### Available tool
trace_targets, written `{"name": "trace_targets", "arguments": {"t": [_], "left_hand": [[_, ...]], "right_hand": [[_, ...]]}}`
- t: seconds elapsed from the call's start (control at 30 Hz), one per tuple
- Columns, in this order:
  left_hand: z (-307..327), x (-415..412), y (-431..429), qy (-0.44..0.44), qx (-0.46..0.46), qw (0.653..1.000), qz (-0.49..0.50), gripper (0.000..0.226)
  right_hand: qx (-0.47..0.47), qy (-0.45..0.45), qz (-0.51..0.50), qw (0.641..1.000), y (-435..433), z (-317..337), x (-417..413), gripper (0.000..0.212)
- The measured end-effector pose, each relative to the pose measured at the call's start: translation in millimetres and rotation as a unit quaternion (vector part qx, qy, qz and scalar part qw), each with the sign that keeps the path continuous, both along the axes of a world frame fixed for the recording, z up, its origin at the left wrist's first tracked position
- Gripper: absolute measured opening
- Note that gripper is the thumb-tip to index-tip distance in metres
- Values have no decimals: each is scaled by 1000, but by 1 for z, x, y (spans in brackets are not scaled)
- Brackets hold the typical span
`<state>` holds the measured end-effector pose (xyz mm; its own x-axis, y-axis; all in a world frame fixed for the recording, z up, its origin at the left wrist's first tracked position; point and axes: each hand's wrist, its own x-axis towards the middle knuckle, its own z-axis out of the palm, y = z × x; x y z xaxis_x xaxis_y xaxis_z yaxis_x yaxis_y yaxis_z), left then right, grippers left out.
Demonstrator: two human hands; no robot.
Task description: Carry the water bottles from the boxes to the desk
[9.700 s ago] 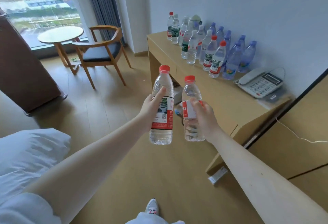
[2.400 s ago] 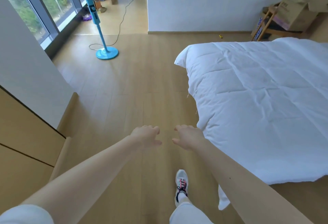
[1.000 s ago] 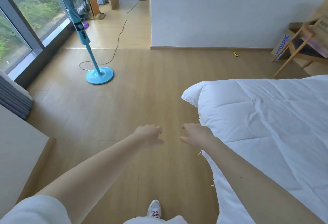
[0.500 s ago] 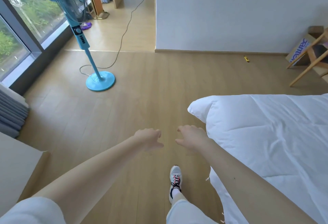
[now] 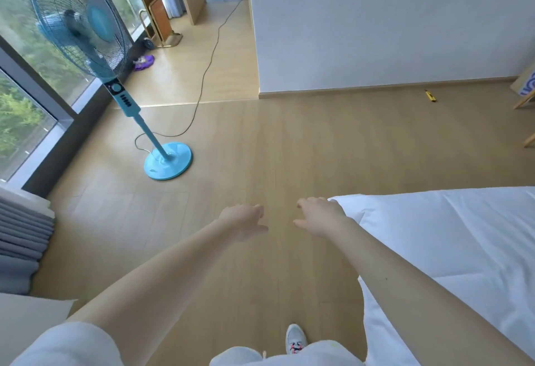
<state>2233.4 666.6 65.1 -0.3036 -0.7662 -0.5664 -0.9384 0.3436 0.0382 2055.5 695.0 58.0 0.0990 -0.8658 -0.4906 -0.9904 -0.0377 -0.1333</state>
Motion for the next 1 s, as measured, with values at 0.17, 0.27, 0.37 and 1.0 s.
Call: {"name": "trace_targets", "arguments": {"t": [0.17, 0.27, 0.37, 1.0], "left_hand": [[-1, -23, -59, 13, -5, 1000, -22, 49], [-5, -36, -99, 22, -6, 999, -40, 48], [-10, -45, -148, 38, -8, 998, -57, 47], [-19, -74, -448, 80, 35, 982, -170, 50]], "right_hand": [[-1, 7, -17, 1000, -51, -3, -23, 52], [2, 17, -34, 999, -82, -4, -32, 54], [12, 23, -52, 998, -118, -8, -39, 52], [37, 21, -193, 980, -377, 10, -48, 57]]}}
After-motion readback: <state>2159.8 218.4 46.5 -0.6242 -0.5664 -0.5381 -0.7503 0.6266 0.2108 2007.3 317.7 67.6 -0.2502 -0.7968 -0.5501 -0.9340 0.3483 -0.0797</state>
